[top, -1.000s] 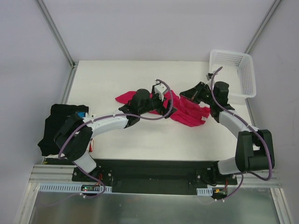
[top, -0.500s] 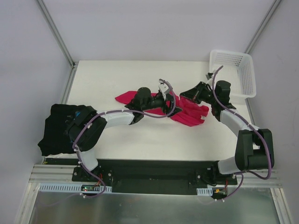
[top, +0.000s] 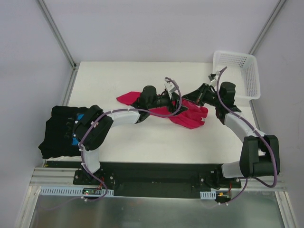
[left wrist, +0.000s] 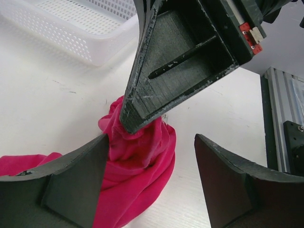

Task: Fold and stack the t-shirts
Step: Flatten out the tshirt

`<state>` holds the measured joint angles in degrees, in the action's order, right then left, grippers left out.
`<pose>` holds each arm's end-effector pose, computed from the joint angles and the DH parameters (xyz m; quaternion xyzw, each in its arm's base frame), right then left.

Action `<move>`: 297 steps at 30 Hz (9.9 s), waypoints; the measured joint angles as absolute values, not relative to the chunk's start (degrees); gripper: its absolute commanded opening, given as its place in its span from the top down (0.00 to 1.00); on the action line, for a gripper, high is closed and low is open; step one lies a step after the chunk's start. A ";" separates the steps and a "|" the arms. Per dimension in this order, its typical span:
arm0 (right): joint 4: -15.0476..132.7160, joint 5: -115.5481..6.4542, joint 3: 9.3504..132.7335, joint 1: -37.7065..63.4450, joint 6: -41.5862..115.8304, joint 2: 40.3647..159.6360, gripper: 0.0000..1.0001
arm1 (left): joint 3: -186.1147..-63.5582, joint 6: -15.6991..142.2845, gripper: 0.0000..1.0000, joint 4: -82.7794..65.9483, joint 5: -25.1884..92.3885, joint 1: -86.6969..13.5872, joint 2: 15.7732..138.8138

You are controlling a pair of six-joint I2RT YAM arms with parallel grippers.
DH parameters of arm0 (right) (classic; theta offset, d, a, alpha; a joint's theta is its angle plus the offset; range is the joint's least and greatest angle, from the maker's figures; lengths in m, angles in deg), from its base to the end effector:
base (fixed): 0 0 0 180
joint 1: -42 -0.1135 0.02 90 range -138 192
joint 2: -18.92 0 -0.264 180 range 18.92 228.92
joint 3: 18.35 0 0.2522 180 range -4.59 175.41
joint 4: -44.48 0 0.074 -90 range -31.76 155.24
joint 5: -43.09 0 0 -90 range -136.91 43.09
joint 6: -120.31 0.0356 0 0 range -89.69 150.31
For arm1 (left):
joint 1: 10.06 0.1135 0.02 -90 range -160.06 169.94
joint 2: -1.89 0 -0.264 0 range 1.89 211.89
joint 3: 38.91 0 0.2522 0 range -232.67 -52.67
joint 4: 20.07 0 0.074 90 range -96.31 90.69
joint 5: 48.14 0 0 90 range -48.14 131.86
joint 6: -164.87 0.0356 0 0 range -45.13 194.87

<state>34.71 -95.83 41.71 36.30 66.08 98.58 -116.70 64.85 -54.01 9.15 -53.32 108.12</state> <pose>0.3020 0.0571 0.2720 -0.0768 0.7417 0.5038 0.4360 0.2920 -0.3012 0.2568 0.3843 0.5586 -0.4877 0.5500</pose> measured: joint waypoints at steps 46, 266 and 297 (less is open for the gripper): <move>37.18 -93.87 43.50 37.59 63.58 97.29 0.46 | -146.99 78.88 1.00 -17.03 11.34 -50.35 111.45; 72.61 -42.96 92.38 2.86 32.53 144.76 0.42 | -147.41 95.19 1.00 -4.38 31.86 -41.82 85.48; 82.49 -43.97 100.18 8.22 33.27 149.83 0.49 | -137.94 90.42 1.00 -12.14 31.21 -40.69 85.79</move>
<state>82.49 -43.97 100.18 8.22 33.27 149.83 -137.94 90.42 -12.14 31.21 -40.69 85.79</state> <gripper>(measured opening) 0.510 0.031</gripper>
